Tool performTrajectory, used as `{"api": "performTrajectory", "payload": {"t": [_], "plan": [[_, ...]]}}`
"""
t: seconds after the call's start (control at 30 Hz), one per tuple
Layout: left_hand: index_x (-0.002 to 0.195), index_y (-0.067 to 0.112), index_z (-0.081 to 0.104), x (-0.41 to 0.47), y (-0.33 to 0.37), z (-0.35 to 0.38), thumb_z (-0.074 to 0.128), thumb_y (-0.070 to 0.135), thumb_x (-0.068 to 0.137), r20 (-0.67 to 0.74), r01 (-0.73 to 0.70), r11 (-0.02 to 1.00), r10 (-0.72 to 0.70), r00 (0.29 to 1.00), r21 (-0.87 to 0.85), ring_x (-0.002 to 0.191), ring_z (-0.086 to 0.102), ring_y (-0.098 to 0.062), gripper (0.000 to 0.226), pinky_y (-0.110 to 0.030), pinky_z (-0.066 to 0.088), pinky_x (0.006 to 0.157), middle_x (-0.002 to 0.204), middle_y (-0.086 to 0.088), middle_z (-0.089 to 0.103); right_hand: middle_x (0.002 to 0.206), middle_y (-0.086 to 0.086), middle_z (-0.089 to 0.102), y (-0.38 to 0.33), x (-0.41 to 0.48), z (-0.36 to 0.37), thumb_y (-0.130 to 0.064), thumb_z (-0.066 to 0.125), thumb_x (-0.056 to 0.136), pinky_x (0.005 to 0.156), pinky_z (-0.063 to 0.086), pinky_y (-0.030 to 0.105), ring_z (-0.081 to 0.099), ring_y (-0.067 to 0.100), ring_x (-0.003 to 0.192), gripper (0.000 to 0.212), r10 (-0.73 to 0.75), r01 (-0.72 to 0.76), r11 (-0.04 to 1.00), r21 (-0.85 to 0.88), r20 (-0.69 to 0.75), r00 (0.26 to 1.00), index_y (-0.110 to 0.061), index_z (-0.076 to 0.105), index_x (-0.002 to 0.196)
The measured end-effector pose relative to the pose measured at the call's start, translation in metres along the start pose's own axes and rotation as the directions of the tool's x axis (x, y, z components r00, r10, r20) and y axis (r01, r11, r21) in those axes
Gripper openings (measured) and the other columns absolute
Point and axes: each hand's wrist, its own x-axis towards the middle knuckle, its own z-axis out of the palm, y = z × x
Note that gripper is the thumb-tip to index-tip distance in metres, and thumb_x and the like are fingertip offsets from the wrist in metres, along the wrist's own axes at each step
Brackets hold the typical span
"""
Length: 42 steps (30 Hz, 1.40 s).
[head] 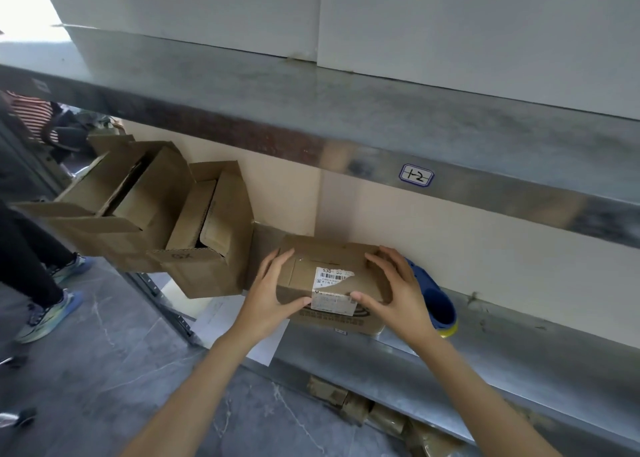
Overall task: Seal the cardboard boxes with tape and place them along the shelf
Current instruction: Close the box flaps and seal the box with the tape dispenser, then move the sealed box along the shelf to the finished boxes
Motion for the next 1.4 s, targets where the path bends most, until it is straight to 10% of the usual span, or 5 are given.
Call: {"api": "performTrajectory", "payload": {"t": [0.23,0.43,0.6,1.4], "plan": [[0.149,0.04,0.03,0.003,-0.003,-0.01,0.083,0.034,0.077,0.019,-0.01,1.0,0.01,1.0,-0.025,0.14,0.029,-0.004,0.089,-0.032,0.032,0.115,0.155,0.016,0.029,0.155,-0.009,0.024,-0.01,-0.017,-0.004,-0.068,0.068,0.069,0.106,0.031,0.021,0.024,0.003,0.14,0.085,0.21,-0.206,0.97,0.129,-0.017,0.977,-0.035,0.042,0.143],[0.149,0.038,0.03,0.003,0.0,-0.02,0.08,0.034,0.08,0.076,-0.012,0.999,0.015,0.997,-0.031,0.139,0.036,-0.014,0.085,-0.046,0.042,0.112,0.151,0.01,0.037,0.153,-0.008,0.036,-0.025,-0.023,0.011,-0.062,0.074,0.07,0.113,0.036,0.042,0.034,0.014,0.141,0.099,0.341,-0.345,0.927,0.144,0.053,0.938,-0.031,0.027,0.151],[0.149,0.035,0.032,0.007,0.007,-0.03,0.082,0.033,0.079,0.068,-0.053,0.997,0.056,0.996,-0.052,0.141,0.037,-0.017,0.086,-0.05,0.04,0.112,0.153,0.007,0.04,0.15,-0.009,0.041,-0.046,-0.025,0.015,-0.039,0.086,0.071,0.108,0.042,0.046,0.045,0.018,0.135,0.099,0.388,-0.375,0.912,0.164,-0.05,0.92,-0.034,0.026,0.15],[0.15,0.038,0.025,0.031,0.162,0.013,0.076,0.05,0.079,0.311,-0.532,0.836,0.544,0.779,-0.132,0.135,0.044,-0.011,0.089,-0.041,0.041,0.109,0.153,0.012,0.038,0.132,-0.01,0.056,-0.081,-0.133,-0.131,-0.055,0.083,0.065,0.088,0.053,0.045,0.055,0.015,0.116,0.085,0.495,-0.559,0.827,0.057,-0.544,0.677,-0.045,0.036,0.136]]}}
